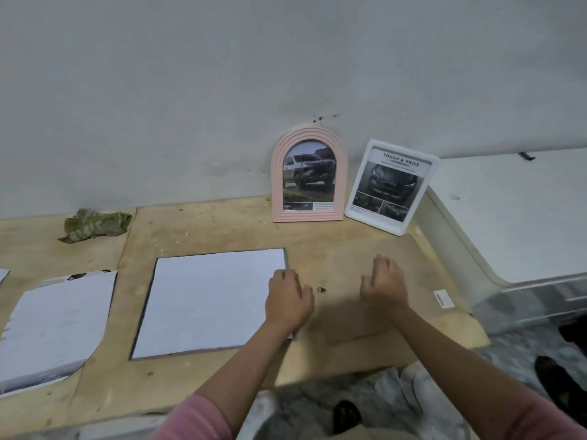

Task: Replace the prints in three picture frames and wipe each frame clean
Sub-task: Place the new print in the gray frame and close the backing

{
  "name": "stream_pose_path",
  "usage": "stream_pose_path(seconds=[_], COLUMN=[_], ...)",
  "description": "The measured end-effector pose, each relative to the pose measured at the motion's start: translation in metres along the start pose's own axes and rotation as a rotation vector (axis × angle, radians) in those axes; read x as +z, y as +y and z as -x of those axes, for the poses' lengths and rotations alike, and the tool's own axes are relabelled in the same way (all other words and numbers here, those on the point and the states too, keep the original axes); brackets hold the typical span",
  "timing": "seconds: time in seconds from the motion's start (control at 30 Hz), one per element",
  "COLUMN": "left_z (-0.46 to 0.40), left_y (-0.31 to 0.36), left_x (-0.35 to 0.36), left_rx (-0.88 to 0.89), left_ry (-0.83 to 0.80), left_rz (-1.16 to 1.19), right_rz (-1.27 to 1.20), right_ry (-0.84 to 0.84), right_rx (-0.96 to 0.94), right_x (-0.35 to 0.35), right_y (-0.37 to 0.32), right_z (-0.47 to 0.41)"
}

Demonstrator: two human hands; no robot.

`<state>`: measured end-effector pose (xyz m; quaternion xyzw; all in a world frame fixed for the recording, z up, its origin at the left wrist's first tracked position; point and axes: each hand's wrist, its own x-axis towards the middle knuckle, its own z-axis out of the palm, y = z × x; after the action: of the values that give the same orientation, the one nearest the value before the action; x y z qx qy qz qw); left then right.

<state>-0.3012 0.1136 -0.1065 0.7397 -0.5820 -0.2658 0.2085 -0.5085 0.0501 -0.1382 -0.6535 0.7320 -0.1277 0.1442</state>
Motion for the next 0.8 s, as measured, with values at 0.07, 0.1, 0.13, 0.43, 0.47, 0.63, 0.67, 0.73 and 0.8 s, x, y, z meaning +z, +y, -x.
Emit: stream_pose_path(seconds=[0.07, 0.1, 0.13, 0.43, 0.47, 0.63, 0.67, 0.73, 0.8], left_z=[0.002, 0.002, 0.001, 0.004, 0.003, -0.004, -0.005, -0.006, -0.007], left_y=[0.026, 0.032, 0.039, 0.069, 0.070, 0.071, 0.072, 0.072, 0.072], left_x=[0.020, 0.027, 0.034, 0.070, 0.073, 0.083, 0.083, 0.083, 0.082], left_rx=[-0.070, -0.119, -0.173, -0.509, -0.537, -0.641, -0.667, -0.707, -0.733], left_ry=[0.006, 0.000, 0.000, 0.039, 0.033, 0.004, 0.018, 0.052, 0.080], left_rz=[0.033, 0.044, 0.049, 0.078, 0.078, 0.127, 0.154, 0.196, 0.201], right_rz=[0.035, 0.051, 0.066, -0.002, -0.017, -0.119, -0.129, -0.142, -0.179], right_ry=[0.004, 0.012, 0.014, -0.009, -0.004, 0.027, 0.026, -0.008, -0.027], right_rx=[0.039, 0.049, 0.060, 0.028, 0.009, 0.045, 0.064, 0.129, 0.207], right_x=[-0.012, -0.016, -0.021, -0.023, -0.023, -0.033, -0.036, -0.042, -0.047], right_y=[0.032, 0.044, 0.055, 0.126, 0.127, 0.119, 0.117, 0.114, 0.112], right_z=[-0.012, -0.016, -0.019, -0.042, -0.041, -0.039, -0.039, -0.040, -0.039])
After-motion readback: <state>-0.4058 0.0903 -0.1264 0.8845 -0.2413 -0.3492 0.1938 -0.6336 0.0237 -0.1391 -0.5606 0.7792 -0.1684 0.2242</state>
